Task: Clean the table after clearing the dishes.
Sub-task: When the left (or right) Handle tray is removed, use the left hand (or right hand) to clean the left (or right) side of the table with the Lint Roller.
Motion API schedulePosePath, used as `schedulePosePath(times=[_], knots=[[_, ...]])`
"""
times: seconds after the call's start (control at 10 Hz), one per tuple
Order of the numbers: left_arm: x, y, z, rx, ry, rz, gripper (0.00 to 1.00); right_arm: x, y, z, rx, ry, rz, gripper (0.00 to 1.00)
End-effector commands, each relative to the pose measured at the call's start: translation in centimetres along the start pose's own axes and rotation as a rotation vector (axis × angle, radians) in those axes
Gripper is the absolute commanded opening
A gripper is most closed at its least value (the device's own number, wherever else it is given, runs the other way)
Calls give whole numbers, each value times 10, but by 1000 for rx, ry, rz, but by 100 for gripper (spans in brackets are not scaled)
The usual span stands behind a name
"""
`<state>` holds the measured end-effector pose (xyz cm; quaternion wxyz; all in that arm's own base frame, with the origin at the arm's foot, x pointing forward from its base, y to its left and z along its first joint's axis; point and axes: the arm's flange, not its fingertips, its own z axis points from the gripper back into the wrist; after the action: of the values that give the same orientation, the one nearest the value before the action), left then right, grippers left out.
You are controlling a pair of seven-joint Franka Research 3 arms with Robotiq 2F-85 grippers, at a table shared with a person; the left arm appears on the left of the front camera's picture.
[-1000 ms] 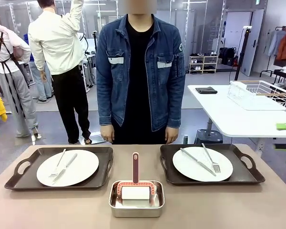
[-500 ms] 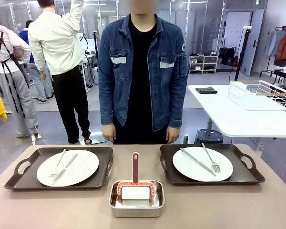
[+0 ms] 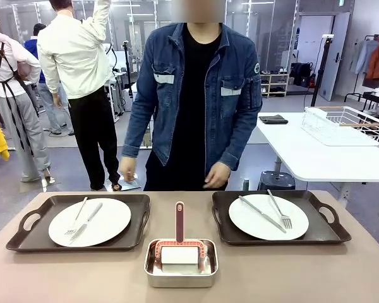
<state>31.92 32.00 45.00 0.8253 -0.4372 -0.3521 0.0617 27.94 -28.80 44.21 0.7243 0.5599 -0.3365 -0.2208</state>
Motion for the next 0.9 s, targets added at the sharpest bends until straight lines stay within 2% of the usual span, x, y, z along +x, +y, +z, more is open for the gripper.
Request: schedulePosePath(times=[0.0, 0.8], knots=[[-2, 1, 7, -17, -23, -11, 100, 2, 3, 3, 15, 5, 14, 100], [-2, 1, 7, -17, -23, -11, 100, 2, 3, 3, 15, 5, 14, 100]])
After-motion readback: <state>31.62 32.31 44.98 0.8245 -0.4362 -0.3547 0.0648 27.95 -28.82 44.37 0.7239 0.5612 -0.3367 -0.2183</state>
